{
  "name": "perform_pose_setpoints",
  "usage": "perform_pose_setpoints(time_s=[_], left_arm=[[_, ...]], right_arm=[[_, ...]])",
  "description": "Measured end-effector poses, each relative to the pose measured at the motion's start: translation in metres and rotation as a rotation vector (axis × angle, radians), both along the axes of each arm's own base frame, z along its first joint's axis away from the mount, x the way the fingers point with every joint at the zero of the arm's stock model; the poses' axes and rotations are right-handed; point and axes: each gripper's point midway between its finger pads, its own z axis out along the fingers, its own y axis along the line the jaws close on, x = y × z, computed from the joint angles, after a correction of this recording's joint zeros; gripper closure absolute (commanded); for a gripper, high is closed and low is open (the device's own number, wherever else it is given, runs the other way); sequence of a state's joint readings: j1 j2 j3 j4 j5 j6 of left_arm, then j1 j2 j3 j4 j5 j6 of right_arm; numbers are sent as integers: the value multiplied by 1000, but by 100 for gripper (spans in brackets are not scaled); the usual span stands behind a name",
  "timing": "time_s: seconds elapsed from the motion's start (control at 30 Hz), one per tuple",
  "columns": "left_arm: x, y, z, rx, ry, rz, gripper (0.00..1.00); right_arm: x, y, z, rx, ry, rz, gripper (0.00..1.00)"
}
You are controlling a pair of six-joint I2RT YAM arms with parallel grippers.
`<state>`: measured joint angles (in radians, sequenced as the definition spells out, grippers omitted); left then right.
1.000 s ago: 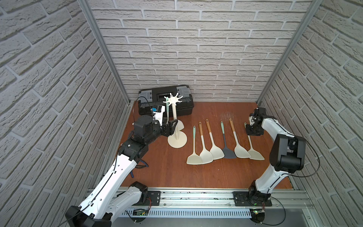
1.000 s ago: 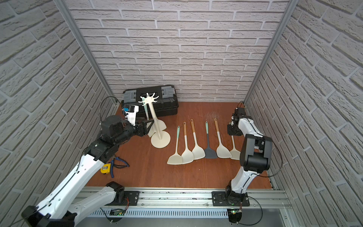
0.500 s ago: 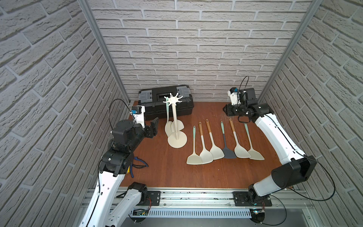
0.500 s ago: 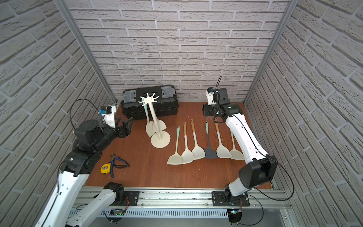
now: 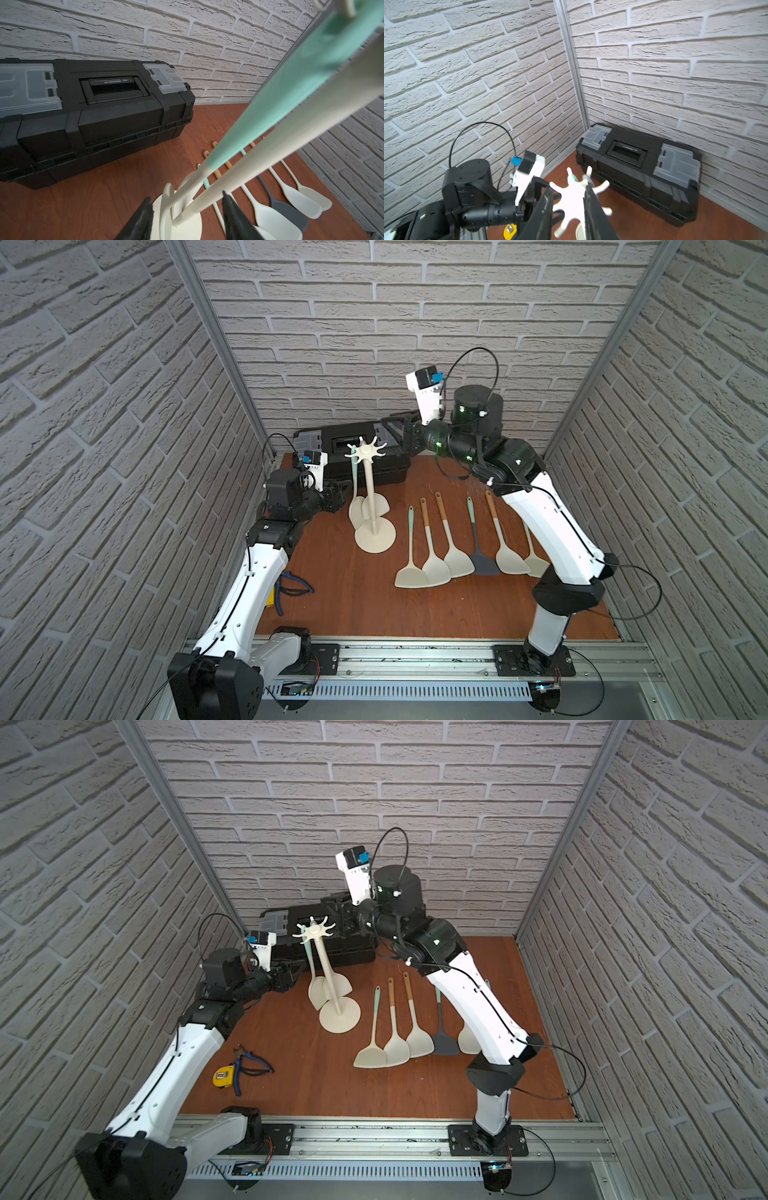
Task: Take the spatula off the kitchen utensil rack
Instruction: Take off the spatula from the rack.
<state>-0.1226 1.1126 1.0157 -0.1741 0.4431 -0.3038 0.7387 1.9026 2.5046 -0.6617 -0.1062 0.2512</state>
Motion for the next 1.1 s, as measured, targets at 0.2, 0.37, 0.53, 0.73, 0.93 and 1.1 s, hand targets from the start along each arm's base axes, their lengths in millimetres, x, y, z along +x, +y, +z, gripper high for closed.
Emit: perform_pose_setpoints(time_s=[0.2,0.37,0.53,0.73,0.93,1.1], left_arm=[[14,-24,4,47,-54,-83,50],[16,-36,1,103,-93,-117,58],[23,-37,0,134,-119,-102,61],[32,-34,7,146,-166,-66,67],[37,-33,21,133,-227,-45,64],[43,-38,19,116,-231,-65,85]], right_arm=[[17,59,-59,-75,62,51,74],[24,73,-89,-134,84,56,76],[25,72,-91,-149,71,52,78],[25,70,-94,-159,57,43,79],[25,68,-95,-162,53,36,81],[25,66,-95,-166,50,31,81]])
